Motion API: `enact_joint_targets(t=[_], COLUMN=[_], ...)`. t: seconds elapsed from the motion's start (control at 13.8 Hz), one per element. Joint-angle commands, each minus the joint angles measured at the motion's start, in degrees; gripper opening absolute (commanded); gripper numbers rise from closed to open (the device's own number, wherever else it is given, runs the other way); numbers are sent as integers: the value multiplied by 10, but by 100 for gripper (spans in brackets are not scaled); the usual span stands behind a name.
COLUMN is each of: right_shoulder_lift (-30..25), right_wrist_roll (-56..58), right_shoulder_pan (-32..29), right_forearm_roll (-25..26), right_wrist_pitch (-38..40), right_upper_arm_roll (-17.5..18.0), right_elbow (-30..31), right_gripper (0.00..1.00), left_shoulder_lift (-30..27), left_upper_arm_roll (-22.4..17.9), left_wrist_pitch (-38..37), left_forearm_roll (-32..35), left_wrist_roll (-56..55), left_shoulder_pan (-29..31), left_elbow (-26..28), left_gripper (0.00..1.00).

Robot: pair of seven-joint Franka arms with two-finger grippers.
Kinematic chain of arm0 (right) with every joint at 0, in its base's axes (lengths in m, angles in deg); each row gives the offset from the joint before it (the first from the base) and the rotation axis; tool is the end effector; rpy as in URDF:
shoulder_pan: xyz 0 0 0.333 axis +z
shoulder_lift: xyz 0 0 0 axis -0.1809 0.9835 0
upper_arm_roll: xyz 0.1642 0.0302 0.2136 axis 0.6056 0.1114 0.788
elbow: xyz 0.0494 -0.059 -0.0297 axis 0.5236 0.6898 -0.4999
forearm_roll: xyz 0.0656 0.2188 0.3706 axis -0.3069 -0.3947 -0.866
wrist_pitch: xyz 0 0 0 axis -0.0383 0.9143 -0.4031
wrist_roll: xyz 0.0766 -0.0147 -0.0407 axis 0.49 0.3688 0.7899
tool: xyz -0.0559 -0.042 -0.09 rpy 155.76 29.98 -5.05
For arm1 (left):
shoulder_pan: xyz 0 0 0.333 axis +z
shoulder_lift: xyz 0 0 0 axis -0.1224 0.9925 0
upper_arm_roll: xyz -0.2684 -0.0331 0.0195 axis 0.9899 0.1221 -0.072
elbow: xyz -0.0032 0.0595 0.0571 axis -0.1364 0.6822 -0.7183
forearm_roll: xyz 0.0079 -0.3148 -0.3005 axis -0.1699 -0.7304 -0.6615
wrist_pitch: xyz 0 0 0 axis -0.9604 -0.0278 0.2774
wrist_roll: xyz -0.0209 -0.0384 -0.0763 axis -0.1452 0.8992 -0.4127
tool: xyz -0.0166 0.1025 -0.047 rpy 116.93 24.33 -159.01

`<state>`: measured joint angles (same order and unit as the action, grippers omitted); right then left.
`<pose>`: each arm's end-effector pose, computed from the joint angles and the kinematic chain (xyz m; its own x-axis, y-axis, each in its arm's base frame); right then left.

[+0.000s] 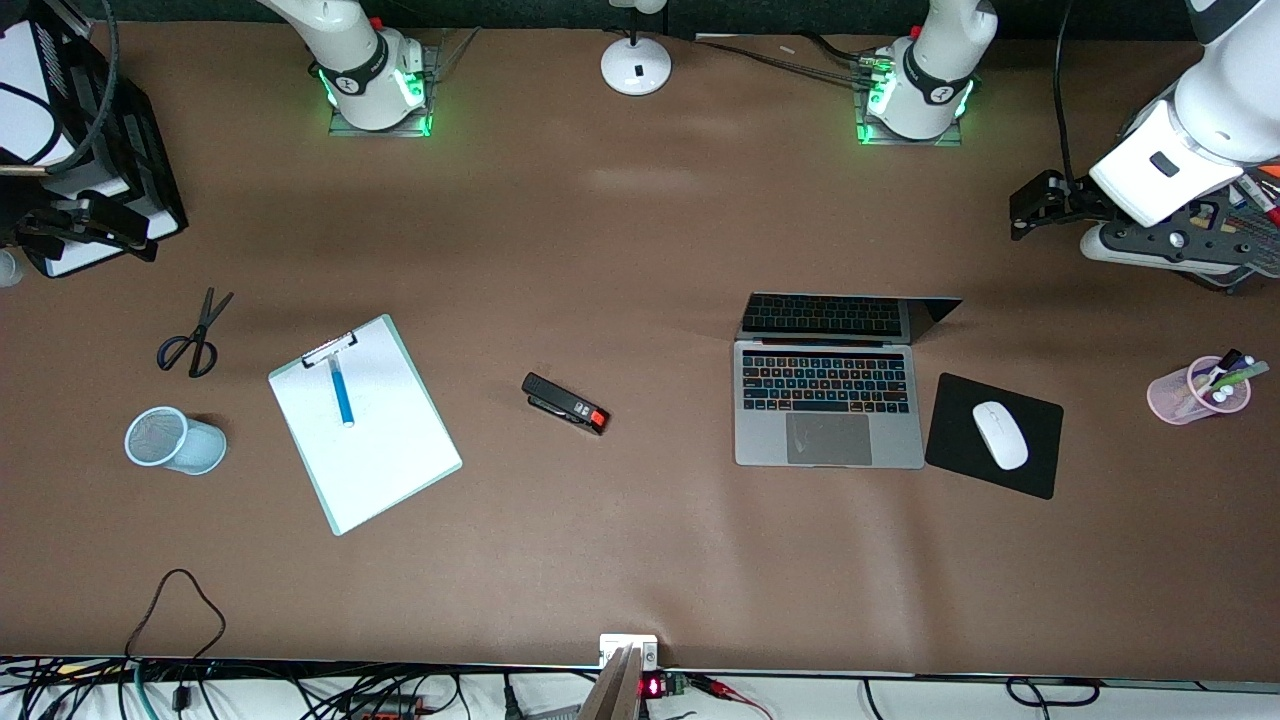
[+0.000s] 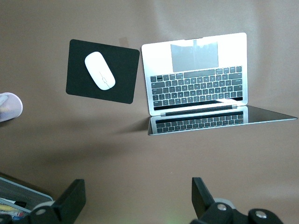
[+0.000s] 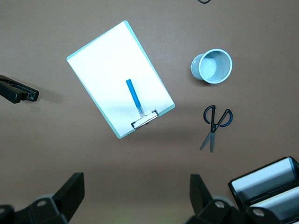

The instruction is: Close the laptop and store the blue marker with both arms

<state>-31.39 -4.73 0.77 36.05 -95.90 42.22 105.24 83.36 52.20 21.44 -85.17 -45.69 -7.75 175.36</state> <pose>0.6176 -0.0034 0.5753 0.9985 0.0005 -0.0546 0.0021 -0.9996 0.0296 0.5778 -0.0706 0.5320 0.9904 -0.1130 -0.0799 -0.1135 -0.9935 -0.0021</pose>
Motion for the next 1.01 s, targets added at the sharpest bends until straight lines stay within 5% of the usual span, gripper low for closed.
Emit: enact_joint_targets(t=[0.0,0.94], right_shoulder_lift=[-13,67], right_wrist_roll=[4,0], right_shoulder_pan=[0,16], right_forearm_roll=[2,7], right_wrist_pitch=[4,-36], right_upper_arm_roll=[2,6], right_elbow=[10,5], right_gripper=[100,100], left_shoulder_lift=[8,8], left_upper_arm_roll=[0,0], left_wrist_pitch=[-14,-14], left_forearm_roll=[-2,-2], left_wrist_roll=[10,10], left_shoulder_pan=[-1,-1], left_elbow=[-19,-19], left_gripper=[100,100])
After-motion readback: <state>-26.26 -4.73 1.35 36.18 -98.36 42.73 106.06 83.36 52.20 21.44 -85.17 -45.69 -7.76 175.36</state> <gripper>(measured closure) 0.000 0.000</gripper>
